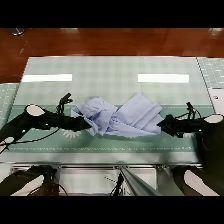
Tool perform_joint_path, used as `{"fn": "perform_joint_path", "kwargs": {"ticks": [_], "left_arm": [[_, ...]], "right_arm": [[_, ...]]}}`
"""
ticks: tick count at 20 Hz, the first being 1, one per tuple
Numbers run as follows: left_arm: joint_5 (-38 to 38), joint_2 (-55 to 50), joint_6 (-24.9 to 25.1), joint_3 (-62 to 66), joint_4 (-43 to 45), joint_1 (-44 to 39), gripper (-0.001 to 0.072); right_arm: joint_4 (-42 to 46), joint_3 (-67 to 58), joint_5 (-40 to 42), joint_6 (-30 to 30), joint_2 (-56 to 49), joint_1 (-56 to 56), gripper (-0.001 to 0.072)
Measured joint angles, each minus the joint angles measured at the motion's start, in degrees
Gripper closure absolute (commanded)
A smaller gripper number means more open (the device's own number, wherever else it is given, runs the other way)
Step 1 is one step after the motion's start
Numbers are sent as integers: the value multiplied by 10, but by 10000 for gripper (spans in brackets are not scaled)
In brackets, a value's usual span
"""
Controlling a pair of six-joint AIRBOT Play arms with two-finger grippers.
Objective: Fold the shirts.
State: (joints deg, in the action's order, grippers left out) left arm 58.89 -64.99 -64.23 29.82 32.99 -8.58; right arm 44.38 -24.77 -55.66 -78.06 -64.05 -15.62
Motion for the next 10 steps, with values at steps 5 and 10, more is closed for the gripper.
{"fn": "perform_joint_path", "kwargs": {"ticks": [5, 10], "left_arm": [[57, 20, 7, 113, -6, 52, 684], [77, 71, 9, 394, -70, 153, 685]], "right_arm": [[-21, -184, -27, 17, -43, 54, 688], [54, -591, -98, -46, -37, 65, 688]]}}
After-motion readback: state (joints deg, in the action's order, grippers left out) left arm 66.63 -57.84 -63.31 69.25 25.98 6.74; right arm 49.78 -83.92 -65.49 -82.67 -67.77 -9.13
